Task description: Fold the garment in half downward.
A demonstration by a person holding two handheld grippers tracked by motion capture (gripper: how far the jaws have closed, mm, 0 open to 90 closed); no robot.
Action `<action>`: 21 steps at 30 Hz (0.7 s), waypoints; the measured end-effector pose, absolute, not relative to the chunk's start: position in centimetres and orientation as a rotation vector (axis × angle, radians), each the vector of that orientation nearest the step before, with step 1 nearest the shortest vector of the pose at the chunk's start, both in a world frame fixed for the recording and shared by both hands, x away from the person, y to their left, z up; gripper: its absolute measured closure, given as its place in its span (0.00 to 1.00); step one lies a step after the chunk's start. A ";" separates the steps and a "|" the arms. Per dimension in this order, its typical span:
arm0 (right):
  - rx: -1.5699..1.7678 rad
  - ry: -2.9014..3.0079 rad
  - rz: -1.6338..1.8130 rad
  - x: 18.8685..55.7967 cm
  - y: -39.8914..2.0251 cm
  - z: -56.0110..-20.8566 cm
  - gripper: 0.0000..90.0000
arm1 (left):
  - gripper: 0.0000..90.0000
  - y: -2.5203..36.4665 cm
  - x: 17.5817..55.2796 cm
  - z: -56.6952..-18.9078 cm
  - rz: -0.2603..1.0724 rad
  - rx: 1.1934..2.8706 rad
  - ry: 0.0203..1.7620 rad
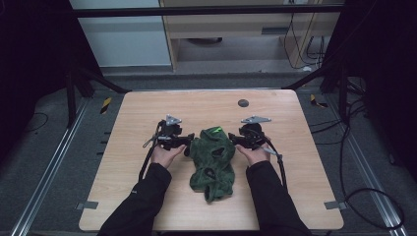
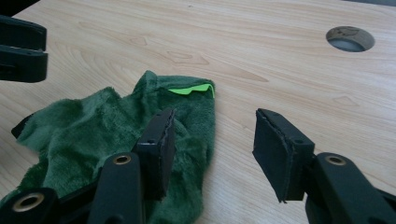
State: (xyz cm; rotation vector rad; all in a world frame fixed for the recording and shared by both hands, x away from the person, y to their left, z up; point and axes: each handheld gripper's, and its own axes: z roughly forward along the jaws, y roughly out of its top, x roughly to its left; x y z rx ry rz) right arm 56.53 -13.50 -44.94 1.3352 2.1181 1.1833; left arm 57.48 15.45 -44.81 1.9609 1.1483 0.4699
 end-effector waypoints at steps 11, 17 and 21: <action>1.359 2.152 1.146 57.4 -12.4 -46.4 0.55 | 0.49 14.3 58.4 -46.6 0.435 1.984 1.168; 1.386 2.181 1.114 57.8 -12.2 -47.4 0.56 | 0.52 13.8 58.9 -47.7 0.420 2.012 1.188; 1.394 2.203 1.089 58.0 -12.1 -48.0 0.58 | 0.54 13.6 59.2 -48.3 0.397 2.041 1.202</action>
